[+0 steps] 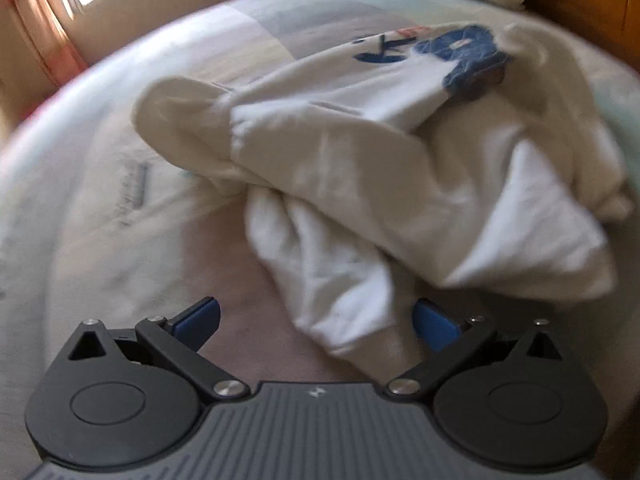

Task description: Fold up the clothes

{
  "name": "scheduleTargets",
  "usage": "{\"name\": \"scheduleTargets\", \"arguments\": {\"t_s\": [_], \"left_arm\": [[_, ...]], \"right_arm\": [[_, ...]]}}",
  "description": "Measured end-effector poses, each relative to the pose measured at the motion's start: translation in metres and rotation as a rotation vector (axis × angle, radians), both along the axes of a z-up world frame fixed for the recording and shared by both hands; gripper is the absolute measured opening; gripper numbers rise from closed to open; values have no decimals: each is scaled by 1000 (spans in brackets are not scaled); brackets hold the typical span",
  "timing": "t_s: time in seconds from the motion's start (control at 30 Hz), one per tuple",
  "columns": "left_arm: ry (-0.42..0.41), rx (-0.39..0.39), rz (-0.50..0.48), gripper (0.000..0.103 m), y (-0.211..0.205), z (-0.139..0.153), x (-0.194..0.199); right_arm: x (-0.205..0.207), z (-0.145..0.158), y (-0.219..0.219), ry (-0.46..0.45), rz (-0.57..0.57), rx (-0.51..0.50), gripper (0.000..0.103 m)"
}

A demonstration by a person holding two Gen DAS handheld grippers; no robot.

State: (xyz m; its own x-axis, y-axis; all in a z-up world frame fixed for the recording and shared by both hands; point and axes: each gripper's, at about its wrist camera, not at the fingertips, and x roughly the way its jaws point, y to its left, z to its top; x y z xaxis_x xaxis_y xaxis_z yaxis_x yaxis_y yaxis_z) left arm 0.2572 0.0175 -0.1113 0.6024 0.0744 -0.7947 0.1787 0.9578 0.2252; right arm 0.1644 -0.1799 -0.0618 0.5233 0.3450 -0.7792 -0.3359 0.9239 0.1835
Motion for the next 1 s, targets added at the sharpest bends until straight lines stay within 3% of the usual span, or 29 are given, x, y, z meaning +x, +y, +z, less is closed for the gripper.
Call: {"name": "scheduleTargets", "arguments": {"t_s": [0.07, 0.13, 0.2, 0.33, 0.43, 0.7, 1.0], "left_arm": [[-48, 43, 53, 102, 3, 2, -2], [-65, 8, 89, 102, 14, 8, -3], [-77, 35, 123, 102, 19, 6, -2], [-73, 67, 99, 102, 17, -3, 2], [-118, 140, 135, 102, 27, 2, 1], [-149, 258, 311, 102, 108, 21, 11], [-114, 288, 509, 96, 205, 21, 33]], "right_arm": [[-1, 1, -1, -3, 0, -2, 103], [-2, 1, -3, -7, -1, -5, 103], [-1, 0, -5, -3, -10, -4, 103], [1, -4, -2, 14, -14, 1, 103], [-3, -1, 1, -2, 9, -12, 103], [1, -4, 1, 9, -9, -24, 103], [3, -7, 8, 29, -6, -60, 103]]}}
